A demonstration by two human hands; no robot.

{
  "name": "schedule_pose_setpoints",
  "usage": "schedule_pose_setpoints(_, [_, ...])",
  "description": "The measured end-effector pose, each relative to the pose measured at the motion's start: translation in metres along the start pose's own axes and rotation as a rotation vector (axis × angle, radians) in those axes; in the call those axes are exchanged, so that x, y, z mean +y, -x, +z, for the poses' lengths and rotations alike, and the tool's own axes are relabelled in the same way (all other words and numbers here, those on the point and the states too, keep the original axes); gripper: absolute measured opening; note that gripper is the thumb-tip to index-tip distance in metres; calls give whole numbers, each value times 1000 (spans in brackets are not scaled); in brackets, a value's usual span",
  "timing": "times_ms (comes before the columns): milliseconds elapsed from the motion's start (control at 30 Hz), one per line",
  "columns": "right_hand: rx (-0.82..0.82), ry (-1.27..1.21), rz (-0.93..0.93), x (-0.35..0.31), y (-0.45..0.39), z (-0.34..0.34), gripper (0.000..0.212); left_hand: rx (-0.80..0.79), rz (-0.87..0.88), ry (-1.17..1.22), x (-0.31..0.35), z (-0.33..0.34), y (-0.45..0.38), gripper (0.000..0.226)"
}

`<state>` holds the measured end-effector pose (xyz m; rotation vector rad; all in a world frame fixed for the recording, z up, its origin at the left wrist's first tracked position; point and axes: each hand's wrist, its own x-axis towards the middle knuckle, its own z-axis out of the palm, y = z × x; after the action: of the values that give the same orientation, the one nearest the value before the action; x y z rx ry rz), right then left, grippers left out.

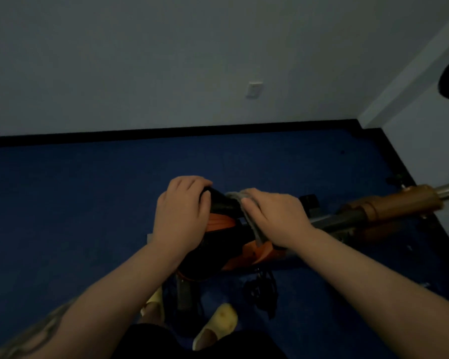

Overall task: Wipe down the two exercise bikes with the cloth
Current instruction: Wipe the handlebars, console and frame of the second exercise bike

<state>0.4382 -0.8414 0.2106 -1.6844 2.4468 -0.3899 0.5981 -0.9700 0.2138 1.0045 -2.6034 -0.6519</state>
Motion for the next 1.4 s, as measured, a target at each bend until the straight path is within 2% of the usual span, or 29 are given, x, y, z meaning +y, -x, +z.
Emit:
schedule_pose_setpoints(67, [122, 118, -192, -12, -10, 1, 16, 1, -11, 18, 0, 0, -2, 24])
schedule_pose_setpoints(133, [193, 142, -292, -22, -14, 7, 23, -6, -16, 29, 1, 0, -3, 25])
schedule_pose_setpoints(167, [142, 122, -292, -23, -16, 8, 17, -3, -19, 39, 1, 0, -3, 25])
schedule_pose_setpoints(200, [85, 86, -264, -19, -16, 8, 17, 8, -22, 53, 1, 0, -2, 24])
schedule_pose_setpoints(267, [-56, 17, -154, -8, -8, 7, 44, 46, -34, 95, 1, 1, 0, 23])
schedule_pose_setpoints(300, [-73, 16, -151, -3, -4, 5, 49, 71, -46, 130, 0, 1, 2, 23])
schedule_pose_setpoints(433, [-44, 97, -159, -20, -13, 6, 31, 160, -102, 268, -4, -1, 7, 23])
schedule_pose_setpoints(500, [-47, 18, -50, -43, -19, 14, 39, 163, -136, 311, -3, -2, 9, 24])
schedule_pose_setpoints(600, [-114, -77, -104, -43, -13, 11, 50, 168, -189, 380, -2, -2, 18, 30])
schedule_pose_setpoints(700, [-236, -56, -8, -25, -20, 0, 42, 193, -257, 410, 2, 6, 40, 37])
schedule_pose_setpoints(767, [-216, -39, 75, -41, -28, 3, 40, 241, -330, 481, 5, 10, 53, 40])
schedule_pose_setpoints(833, [-181, -122, 11, -63, -28, 12, 42, 281, -389, 545, 5, 12, 58, 40])
schedule_pose_setpoints(900, [-216, -244, -32, -66, -31, 11, 45, 288, -351, 549, 1, 12, 55, 39])
schedule_pose_setpoints(1033, [-363, -506, 211, -61, -57, 4, 18, 290, -309, 532, -2, 13, 54, 40])
schedule_pose_setpoints(1167, [-395, -568, 131, -65, -66, 9, 3, 299, -307, 518, -1, 12, 56, 41])
schedule_pose_setpoints(1300, [-449, -647, 70, -60, -80, 7, 20, 341, -343, 494, 1, 15, 55, 44])
schedule_pose_setpoints(1400, [-412, -476, -128, -70, -79, 10, 40, 350, -445, 527, 3, 16, 60, 57])
